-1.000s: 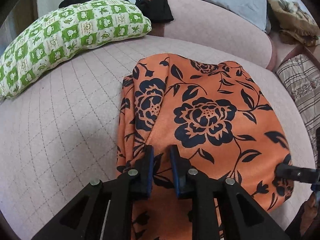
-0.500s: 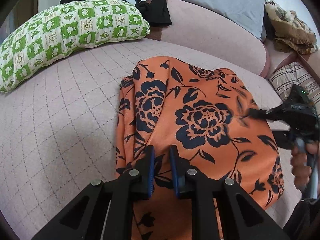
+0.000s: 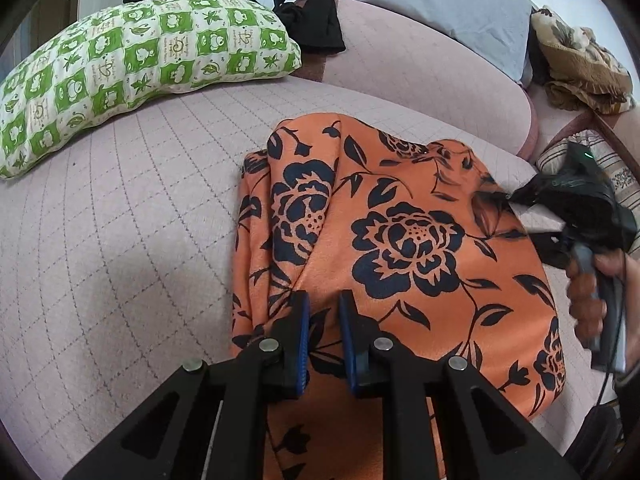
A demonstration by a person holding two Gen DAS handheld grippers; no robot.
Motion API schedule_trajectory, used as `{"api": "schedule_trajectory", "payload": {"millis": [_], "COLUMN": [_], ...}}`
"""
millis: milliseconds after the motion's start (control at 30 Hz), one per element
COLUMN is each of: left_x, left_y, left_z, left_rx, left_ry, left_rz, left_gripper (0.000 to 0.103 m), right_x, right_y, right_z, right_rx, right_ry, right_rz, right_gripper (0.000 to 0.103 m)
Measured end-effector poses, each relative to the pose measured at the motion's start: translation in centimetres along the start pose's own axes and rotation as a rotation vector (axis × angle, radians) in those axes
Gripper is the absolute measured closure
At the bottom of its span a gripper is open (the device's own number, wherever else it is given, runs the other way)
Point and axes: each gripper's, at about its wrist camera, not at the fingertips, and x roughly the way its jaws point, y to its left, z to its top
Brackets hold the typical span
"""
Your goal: Fold small clothes
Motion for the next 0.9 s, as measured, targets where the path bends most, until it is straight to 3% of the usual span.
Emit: {"api": "schedule_trajectory", "payload": {"millis": [33, 133, 200, 267, 400, 467, 567, 633, 700, 767, 833, 900], "left_x": [0.0, 0.0, 0.0, -0.1, -1.8, -3.8, -4.9, -2.8, -2.5, -3.2, -4.0, -5.0], "left_y": [0.1, 0.2, -0.1, -0.2, 0.7, 1.4, 2.3, 3.5, 4.7, 4.2, 3.4, 3.4], "left_z": [0.0, 0.0, 0.0, -0.1, 0.3, 0.1, -1.5, -3.0, -3.6, -3.3, -2.9, -1.7], "left_rx": [-0.006, -0.012, 0.003, 0.015, -0.040, -0.093, -0.112, -0.159, -0.228, -0.208, -0.155, -0.163], "left_ry": [0.001, 0.001, -0.004, -0.011, -0.015, -0.037, -0.013, 0.104, 0.104, 0.109, 0.110, 0.077], "left_rz": [-0.004, -0.004, 0.004, 0.006, -0.051, -0.085, -0.079, -0.070, -0.117, -0.106, -0.101, -0.143], "left_gripper": [0.086, 0.086, 0.086, 0.086, 0.086, 0.076, 0.074, 0.090, 0.090, 0.091, 0.091, 0.086], "right_x": [0.5, -1.1, -0.6, 0.1, -3.9, -6.0, -5.3, -4.0, -2.7, -0.1, 0.0, 0.0], "right_y": [0.3, 4.9, 4.5, 3.2, 6.8, 8.1, 10.7, 11.2, 9.8, 8.5, 8.5, 8.4], "right_z": [0.2, -1.3, -1.4, -1.5, -4.1, -5.7, -7.6, -8.8, -10.3, -10.6, -10.8, -10.5], "right_rx": [0.000, -0.240, -0.228, -0.163, -0.287, -0.342, -0.424, -0.446, -0.425, -0.391, -0.405, -0.390], "right_ry": [0.017, -0.082, -0.070, -0.013, -0.185, -0.208, -0.148, -0.094, -0.015, 0.067, 0.037, 0.040], "right_rz": [-0.016, -0.145, -0.204, -0.275, -0.311, -0.255, -0.199, -0.168, -0.181, -0.206, -0.210, -0.192], "right_gripper": [0.078, 0.078, 0.072, 0.053, 0.042, 0.032, 0.031, 0.031, 0.031, 0.030, 0.029, 0.024]}}
